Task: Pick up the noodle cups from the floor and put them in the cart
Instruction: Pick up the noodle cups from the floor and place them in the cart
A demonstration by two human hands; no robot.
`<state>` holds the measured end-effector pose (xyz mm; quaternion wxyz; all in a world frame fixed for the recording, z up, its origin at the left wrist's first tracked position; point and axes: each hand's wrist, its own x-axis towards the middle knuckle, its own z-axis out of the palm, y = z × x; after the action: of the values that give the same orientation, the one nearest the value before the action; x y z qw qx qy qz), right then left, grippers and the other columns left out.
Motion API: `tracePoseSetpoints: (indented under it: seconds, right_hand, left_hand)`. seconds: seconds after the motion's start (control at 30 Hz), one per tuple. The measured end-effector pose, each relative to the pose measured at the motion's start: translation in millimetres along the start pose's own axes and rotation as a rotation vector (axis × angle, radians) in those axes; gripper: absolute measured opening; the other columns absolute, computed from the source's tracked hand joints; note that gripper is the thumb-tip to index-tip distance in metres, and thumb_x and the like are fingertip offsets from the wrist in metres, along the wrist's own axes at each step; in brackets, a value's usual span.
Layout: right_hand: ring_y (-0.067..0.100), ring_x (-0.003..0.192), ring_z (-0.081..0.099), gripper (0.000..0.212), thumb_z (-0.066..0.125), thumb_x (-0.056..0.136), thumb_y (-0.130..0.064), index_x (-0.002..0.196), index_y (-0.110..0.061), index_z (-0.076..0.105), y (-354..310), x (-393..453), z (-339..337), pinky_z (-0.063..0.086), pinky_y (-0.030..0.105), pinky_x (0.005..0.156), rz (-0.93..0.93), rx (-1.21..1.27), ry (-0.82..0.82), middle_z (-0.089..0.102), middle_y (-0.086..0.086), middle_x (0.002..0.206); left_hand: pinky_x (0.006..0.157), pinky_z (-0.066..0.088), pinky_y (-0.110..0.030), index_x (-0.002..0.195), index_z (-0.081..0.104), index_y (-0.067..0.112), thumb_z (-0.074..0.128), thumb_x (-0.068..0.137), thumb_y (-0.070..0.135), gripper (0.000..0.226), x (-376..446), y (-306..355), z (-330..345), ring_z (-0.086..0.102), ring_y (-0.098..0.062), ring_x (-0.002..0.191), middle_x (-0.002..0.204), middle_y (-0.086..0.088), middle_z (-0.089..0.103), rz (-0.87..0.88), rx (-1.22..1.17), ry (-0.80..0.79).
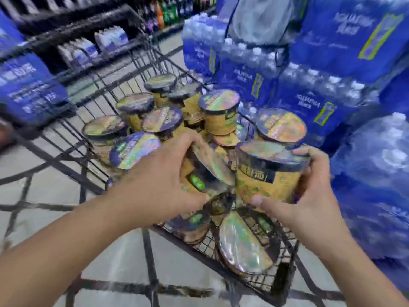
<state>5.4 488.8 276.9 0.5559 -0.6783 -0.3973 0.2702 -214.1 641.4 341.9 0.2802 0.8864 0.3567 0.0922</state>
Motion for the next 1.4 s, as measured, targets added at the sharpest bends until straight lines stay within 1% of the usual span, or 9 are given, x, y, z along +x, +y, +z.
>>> tracePoseSetpoints:
  seconds: [0.27, 0.4, 0.57, 0.7, 0.83, 0.93, 1.0, 1.1, 1.4]
  right_hand:
    - [-0.002, 0.08, 0.062, 0.078, 0.1, 0.063, -0.017, 0.105, -0.041, 0.038, 35.4, 3.0, 35.0, 0.045, 0.011, 0.071, -0.007, -0.311, 0.24, 0.057, -0.011, 0.11]
    - [0.003, 0.101, 0.058, 0.079, 0.1, 0.065, -0.023, 0.108, -0.047, 0.038, 42.0, -0.8, 32.0, 0.043, 0.012, 0.081, -0.025, -0.36, 0.228, 0.052, -0.004, 0.121]
    - [0.004, 0.138, 0.044, 0.085, 0.094, 0.071, -0.019, 0.133, -0.046, 0.042, 36.0, -22.8, -1.3, 0.04, 0.022, 0.11, -0.069, -0.346, 0.164, 0.041, -0.017, 0.138]
    - [0.01, 0.144, 0.042, 0.075, 0.083, 0.083, -0.028, 0.142, -0.045, 0.04, 46.2, -68.3, -58.1, 0.037, 0.03, 0.115, -0.075, -0.328, 0.289, 0.04, -0.014, 0.147]
    - [0.004, 0.137, 0.043, 0.07, 0.079, 0.088, -0.023, 0.147, -0.034, 0.042, 94.1, -157.3, -149.2, 0.032, 0.013, 0.109, 0.147, -0.426, 0.437, 0.04, -0.012, 0.147]
    - [0.0, 0.127, 0.041, 0.067, 0.077, 0.092, -0.023, 0.148, -0.033, 0.042, 138.3, -253.6, -219.0, 0.027, -0.001, 0.099, 0.32, -0.472, 0.493, 0.04, -0.011, 0.147]
    - [0.005, 0.131, 0.042, 0.066, 0.075, 0.093, -0.026, 0.148, -0.036, 0.04, 170.9, -332.3, -260.6, 0.033, 0.008, 0.105, 0.421, -0.496, 0.525, 0.039, -0.013, 0.146]
    - [0.014, 0.129, 0.048, 0.064, 0.07, 0.097, -0.033, 0.15, -0.041, 0.036, 210.4, -458.9, -315.0, 0.048, 0.037, 0.103, 0.597, -0.503, 0.558, 0.037, -0.018, 0.142]
    - [0.013, 0.13, 0.045, 0.067, 0.069, 0.097, -0.038, 0.153, -0.041, 0.032, 271.5, -731.1, -441.6, 0.046, 0.033, 0.105, 0.982, -0.54, 0.612, 0.035, -0.016, 0.151]
  left_hand:
    - [0.075, 0.034, -0.005, 0.107, 0.04, 0.025, 0.086, 0.065, 0.054, 0.068, 60.8, -45.8, 60.4, 0.038, -0.005, 0.091, 0.114, 0.004, 0.04, -0.04, -0.131, 0.31]
    - [0.066, 0.027, -0.024, 0.106, 0.039, 0.018, 0.091, 0.071, 0.042, 0.067, 73.2, -51.4, 85.0, 0.039, -0.009, 0.093, 0.117, 0.0, 0.036, -0.097, -0.115, 0.292]
    - [0.097, 0.039, -0.042, 0.127, 0.042, 0.026, 0.08, 0.076, 0.028, 0.063, 54.4, -29.1, 62.9, 0.041, -0.031, 0.137, 0.153, -0.005, 0.03, -0.136, 0.092, 0.217]
    - [0.113, 0.04, -0.049, 0.137, 0.048, 0.025, 0.054, 0.077, 0.014, 0.062, 26.7, 29.2, 64.9, 0.049, -0.03, 0.137, 0.146, -0.01, 0.048, 0.106, -0.133, 0.378]
    - [0.102, 0.05, -0.056, 0.138, 0.053, 0.041, 0.056, 0.092, 0.03, 0.047, 0.7, 131.5, 147.2, 0.065, -0.038, 0.112, 0.134, -0.008, 0.063, 0.262, -0.346, 0.136]
    - [0.125, 0.027, -0.037, 0.15, 0.049, 0.041, 0.049, 0.094, 0.058, 0.059, -32.2, 204.6, 230.1, 0.048, -0.026, 0.141, 0.156, 0.007, 0.047, 0.46, -0.072, -0.131]
    - [0.123, 0.01, -0.015, 0.155, 0.047, 0.033, 0.045, 0.093, 0.062, 0.068, -63.4, 250.5, 297.7, 0.03, -0.015, 0.154, 0.164, 0.006, 0.038, 0.564, 0.046, -0.273]
    - [0.123, 0.025, -0.033, 0.15, 0.051, 0.026, 0.045, 0.087, 0.066, 0.075, -114.9, 298.0, 402.8, 0.036, -0.021, 0.148, 0.159, 0.002, 0.043, 0.516, 0.088, -0.433]
    - [0.109, 0.038, -0.037, 0.15, 0.049, 0.026, 0.072, 0.092, 0.048, 0.067, -183.0, 396.3, 620.3, 0.043, -0.024, 0.14, 0.152, -0.001, 0.045, 0.367, 0.29, -0.608]
